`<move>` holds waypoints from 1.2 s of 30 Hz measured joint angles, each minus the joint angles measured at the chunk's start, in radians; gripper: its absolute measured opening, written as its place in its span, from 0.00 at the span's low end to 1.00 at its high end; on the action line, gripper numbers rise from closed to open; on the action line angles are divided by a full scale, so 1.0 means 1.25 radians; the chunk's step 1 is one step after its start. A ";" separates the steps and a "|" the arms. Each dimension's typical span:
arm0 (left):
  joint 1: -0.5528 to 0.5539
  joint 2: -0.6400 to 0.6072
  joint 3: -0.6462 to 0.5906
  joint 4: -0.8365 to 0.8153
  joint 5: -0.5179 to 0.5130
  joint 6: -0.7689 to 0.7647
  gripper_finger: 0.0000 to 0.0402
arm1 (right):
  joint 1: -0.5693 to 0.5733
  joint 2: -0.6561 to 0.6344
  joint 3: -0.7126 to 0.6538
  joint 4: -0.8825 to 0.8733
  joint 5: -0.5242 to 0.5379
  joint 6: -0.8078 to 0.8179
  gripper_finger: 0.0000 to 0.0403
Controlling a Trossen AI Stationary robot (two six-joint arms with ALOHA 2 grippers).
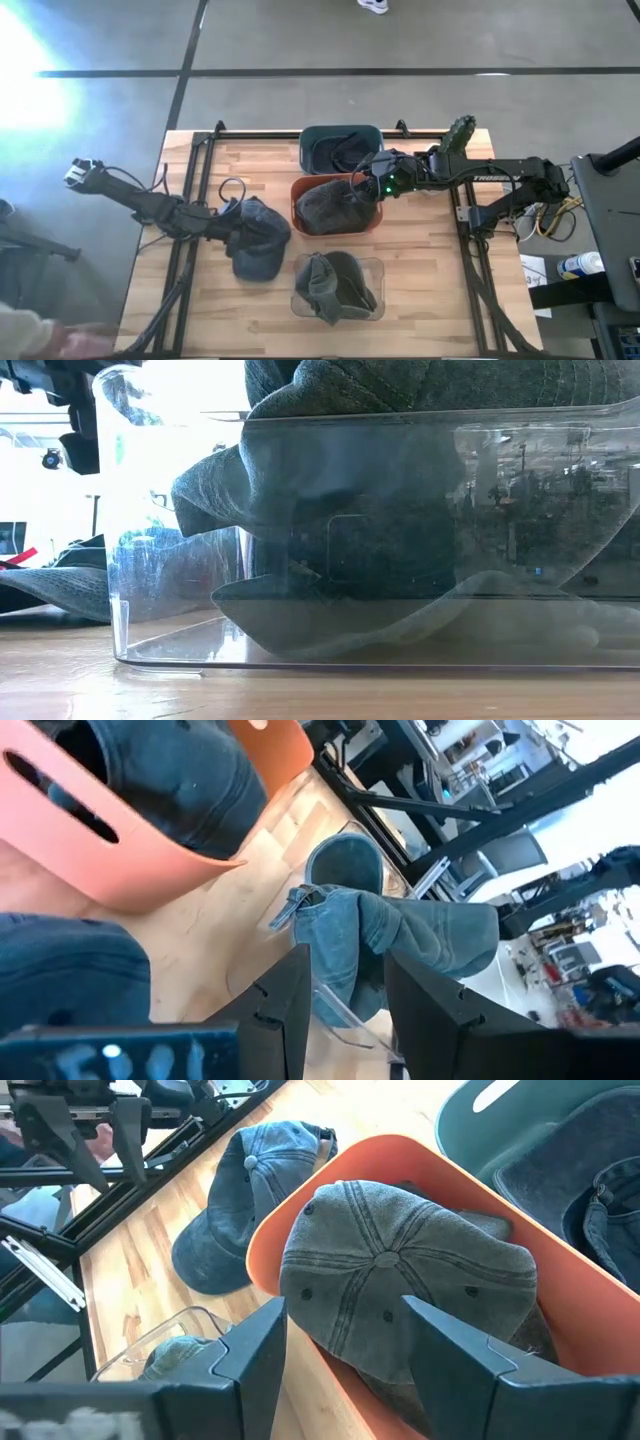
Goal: Pick & Place hat
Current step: Put the blue cap into the blue bin
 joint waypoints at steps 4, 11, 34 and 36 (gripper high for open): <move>-0.002 0.018 0.000 0.000 0.023 -0.034 0.30 | 0.000 0.000 0.000 0.000 0.000 0.000 0.47; -0.029 0.109 0.083 -0.149 0.085 -0.129 0.26 | 0.000 0.000 0.000 0.000 0.000 0.000 0.47; -0.366 0.531 0.368 -0.464 -0.136 -0.999 0.38 | 0.000 0.000 0.000 0.000 0.000 0.000 0.47; -0.388 0.555 0.371 -0.443 -0.173 -1.058 0.40 | 0.000 0.000 0.000 0.000 0.000 0.000 0.47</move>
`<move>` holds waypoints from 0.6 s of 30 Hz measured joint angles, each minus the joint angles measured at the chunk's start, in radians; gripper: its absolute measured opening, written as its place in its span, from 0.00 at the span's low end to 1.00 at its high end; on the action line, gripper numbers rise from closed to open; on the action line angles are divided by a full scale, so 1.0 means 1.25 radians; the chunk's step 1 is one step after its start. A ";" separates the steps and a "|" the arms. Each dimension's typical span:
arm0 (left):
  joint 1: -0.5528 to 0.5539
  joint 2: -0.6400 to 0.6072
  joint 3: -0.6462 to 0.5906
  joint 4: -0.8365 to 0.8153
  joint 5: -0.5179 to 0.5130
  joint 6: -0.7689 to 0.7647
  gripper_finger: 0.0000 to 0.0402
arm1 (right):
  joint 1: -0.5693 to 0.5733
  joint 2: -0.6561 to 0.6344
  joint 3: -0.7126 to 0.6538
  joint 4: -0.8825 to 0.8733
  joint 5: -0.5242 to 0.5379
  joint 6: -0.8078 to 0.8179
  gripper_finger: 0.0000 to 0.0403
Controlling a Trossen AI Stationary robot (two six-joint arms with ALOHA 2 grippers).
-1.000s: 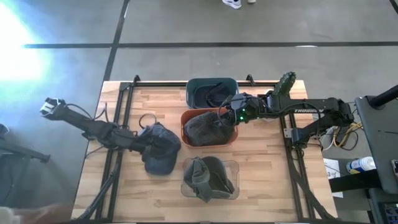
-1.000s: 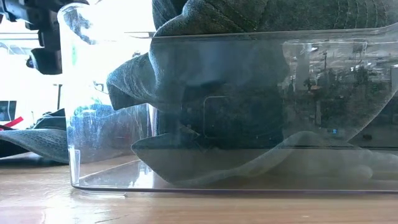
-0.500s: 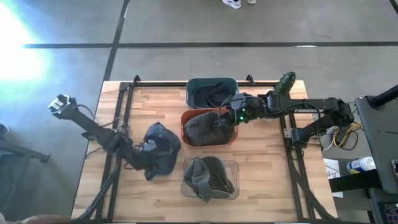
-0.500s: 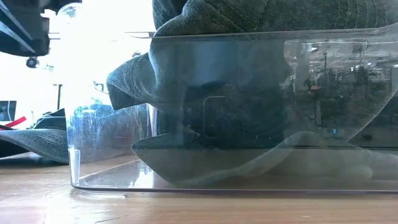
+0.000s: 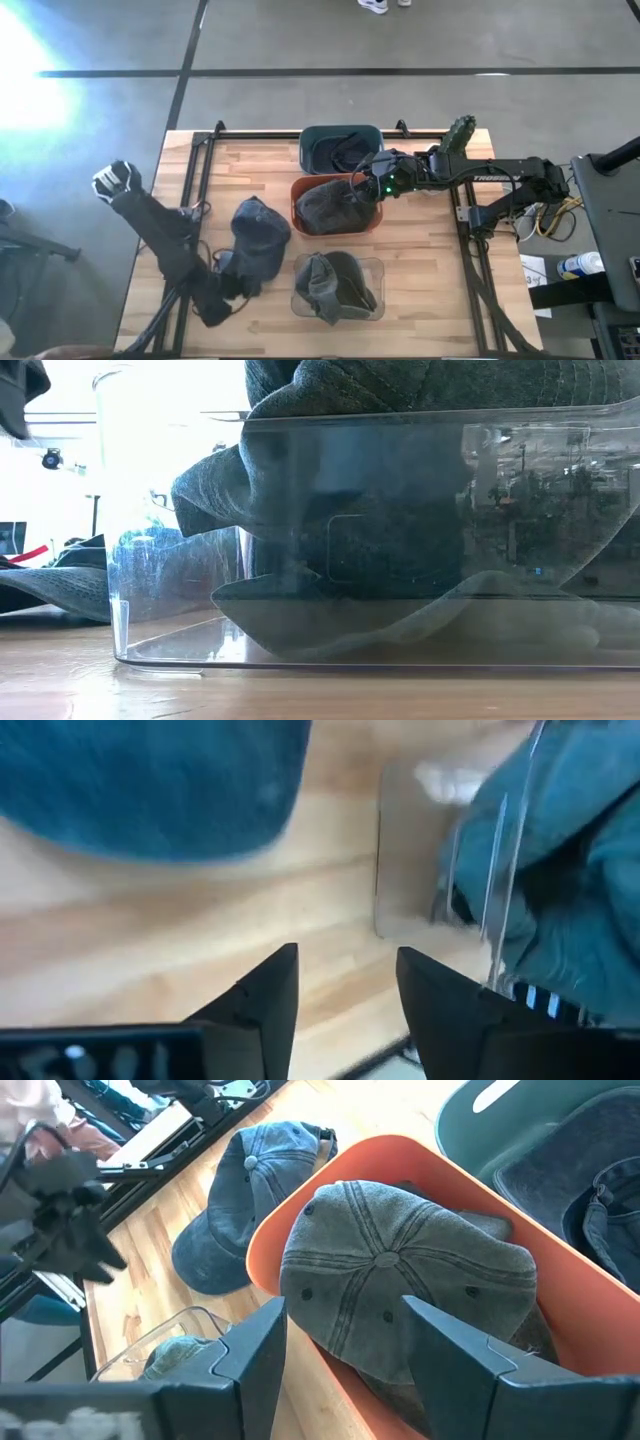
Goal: Pick & Place hat
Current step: Put the blue cap into the blue bin
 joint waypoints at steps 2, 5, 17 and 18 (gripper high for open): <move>-0.001 0.026 0.009 0.035 0.013 -0.004 0.42 | 0.000 0.000 0.000 0.000 0.000 0.000 0.47; 0.001 0.065 0.015 0.050 0.026 -0.003 0.42 | 0.000 0.000 0.000 0.000 0.000 0.000 0.47; 0.000 0.155 0.016 -0.039 0.083 -0.005 0.42 | 0.000 0.000 0.000 0.003 0.000 0.000 0.47; 0.003 0.156 0.016 -0.068 0.082 -0.008 0.42 | 0.000 0.000 0.000 0.003 0.000 0.000 0.47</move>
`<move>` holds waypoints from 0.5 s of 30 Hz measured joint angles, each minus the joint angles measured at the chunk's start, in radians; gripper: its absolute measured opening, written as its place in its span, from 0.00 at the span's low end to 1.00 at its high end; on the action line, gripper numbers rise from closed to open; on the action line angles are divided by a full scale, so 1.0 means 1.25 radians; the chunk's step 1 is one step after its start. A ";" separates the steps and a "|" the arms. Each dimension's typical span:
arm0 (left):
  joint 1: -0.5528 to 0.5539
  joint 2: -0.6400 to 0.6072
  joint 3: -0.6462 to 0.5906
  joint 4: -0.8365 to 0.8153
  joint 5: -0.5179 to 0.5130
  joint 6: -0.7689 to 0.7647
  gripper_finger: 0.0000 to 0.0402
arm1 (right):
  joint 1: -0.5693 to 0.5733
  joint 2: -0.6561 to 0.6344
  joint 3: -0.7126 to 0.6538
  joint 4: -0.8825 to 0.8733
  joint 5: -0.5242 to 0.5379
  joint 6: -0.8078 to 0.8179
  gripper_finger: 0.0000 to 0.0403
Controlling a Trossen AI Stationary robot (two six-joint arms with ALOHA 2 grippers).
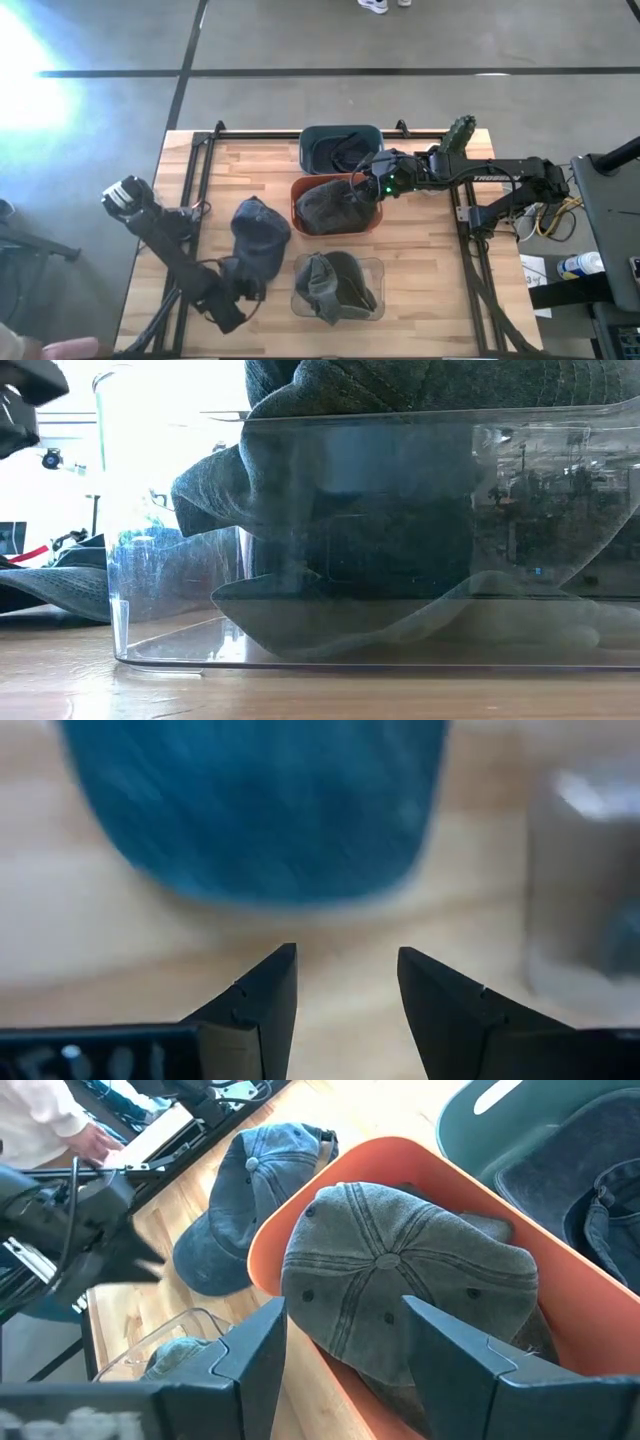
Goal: Pick & Place hat
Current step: Put the blue cap into the blue bin
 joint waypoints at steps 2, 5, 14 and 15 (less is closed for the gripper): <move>0.006 -0.001 -0.002 -0.049 -0.010 -0.003 0.42 | 0.000 0.000 0.000 0.000 0.000 0.000 0.47; 0.014 -0.010 -0.020 -0.070 -0.026 -0.003 0.42 | 0.000 0.000 0.000 0.001 0.000 0.000 0.47; -0.009 0.000 -0.051 0.118 -0.013 -0.009 0.42 | 0.000 0.000 0.000 0.003 0.000 0.000 0.47; -0.009 0.005 -0.050 0.116 -0.006 -0.009 0.42 | 0.000 0.000 0.000 0.003 0.000 0.000 0.47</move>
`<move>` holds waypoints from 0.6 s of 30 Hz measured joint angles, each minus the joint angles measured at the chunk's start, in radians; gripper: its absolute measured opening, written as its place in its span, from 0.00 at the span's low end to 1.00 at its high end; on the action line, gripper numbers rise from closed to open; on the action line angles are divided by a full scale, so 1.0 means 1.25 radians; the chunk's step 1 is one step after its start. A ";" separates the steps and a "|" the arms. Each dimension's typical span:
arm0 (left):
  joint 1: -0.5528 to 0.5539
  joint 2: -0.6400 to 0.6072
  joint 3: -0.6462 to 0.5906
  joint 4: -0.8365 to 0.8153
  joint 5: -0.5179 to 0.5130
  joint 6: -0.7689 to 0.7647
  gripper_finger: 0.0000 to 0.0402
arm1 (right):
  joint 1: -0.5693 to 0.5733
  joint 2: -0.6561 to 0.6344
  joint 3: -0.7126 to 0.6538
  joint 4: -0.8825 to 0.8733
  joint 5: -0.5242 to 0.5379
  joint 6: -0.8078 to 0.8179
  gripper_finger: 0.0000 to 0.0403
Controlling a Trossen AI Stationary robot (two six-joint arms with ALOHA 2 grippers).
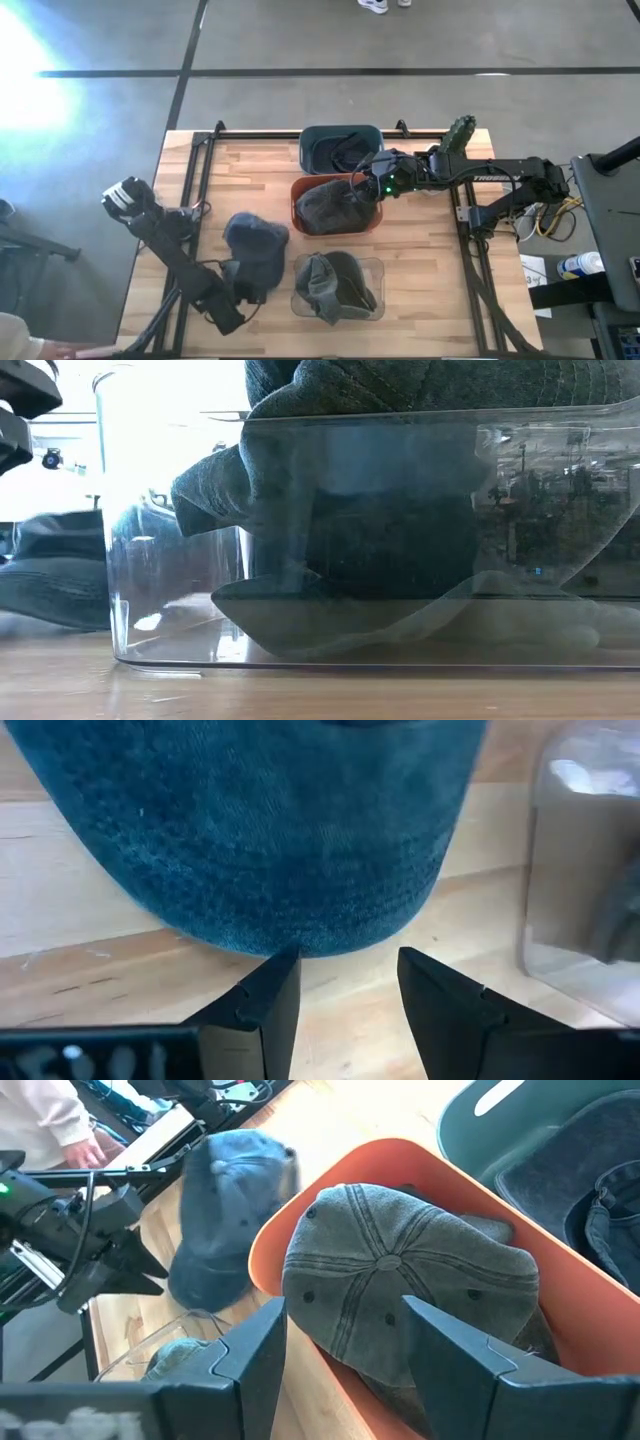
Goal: Pick & Place hat
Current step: Put the blue cap into the blue bin
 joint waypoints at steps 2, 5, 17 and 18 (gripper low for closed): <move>0.001 0.004 0.004 0.004 0.007 -0.001 0.42 | 0.000 0.000 0.000 0.000 0.000 0.000 0.47; -0.005 0.002 0.028 0.012 0.010 0.005 0.42 | 0.000 0.000 0.000 0.000 0.000 0.000 0.47; -0.018 0.068 0.070 0.040 0.029 0.000 0.42 | 0.000 0.000 0.000 0.000 0.000 0.000 0.47; -0.018 0.077 0.069 0.037 0.029 -0.002 0.42 | 0.000 0.000 0.000 0.000 0.000 0.000 0.47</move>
